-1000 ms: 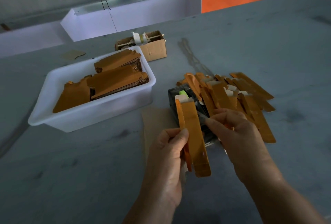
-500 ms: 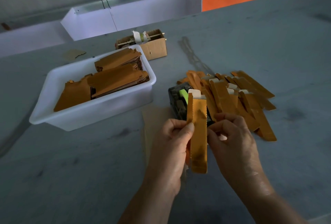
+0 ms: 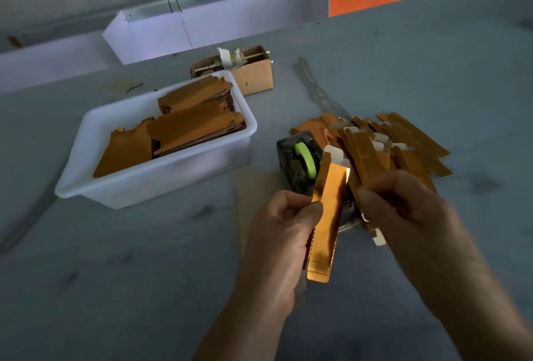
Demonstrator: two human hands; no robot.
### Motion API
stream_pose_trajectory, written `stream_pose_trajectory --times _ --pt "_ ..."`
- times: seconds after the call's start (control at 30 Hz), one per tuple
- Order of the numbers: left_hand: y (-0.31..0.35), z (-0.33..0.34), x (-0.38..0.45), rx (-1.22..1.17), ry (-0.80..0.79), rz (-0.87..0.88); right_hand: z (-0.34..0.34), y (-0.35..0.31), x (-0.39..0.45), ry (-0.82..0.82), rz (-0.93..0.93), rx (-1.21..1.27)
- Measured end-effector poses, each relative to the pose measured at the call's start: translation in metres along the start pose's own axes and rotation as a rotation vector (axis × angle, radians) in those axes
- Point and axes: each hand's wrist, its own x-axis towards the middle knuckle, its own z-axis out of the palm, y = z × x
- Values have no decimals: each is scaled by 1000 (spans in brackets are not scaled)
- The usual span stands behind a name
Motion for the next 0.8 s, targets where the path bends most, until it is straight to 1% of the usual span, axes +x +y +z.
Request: stream_pose_trajectory --times 0.03,0.07,0.13,0.2,0.3,0.43,0.6,0.7,0.8 --pt "-1 -1 -2 -13 -1 -13 -5 -5 0 -91 61 185" --pt "-1 -2 -3 -12 0 -17 -9 -8 0 -177 90 306" --pt "-1 -3 -5 28 12 -2 -10 -11 0 -300 83 345" --pt "1 -5 -7 74 12 6 -6 -11 0 -348 59 263" --pt "5 -9 -9 106 -31 -3 -2 -5 1 -337 31 150" --pt "6 -13 -7 109 -65 -33 0 -5 -1 -336 8 121" --pt "8 -11 -6 -35 -113 -113 -1 -6 0 -347 -26 46" --pt "10 -11 -6 -78 -147 -115 -1 -6 1 -290 -23 -11" --pt "10 -12 -7 -107 -174 -126 1 -6 2 -245 -6 -15"
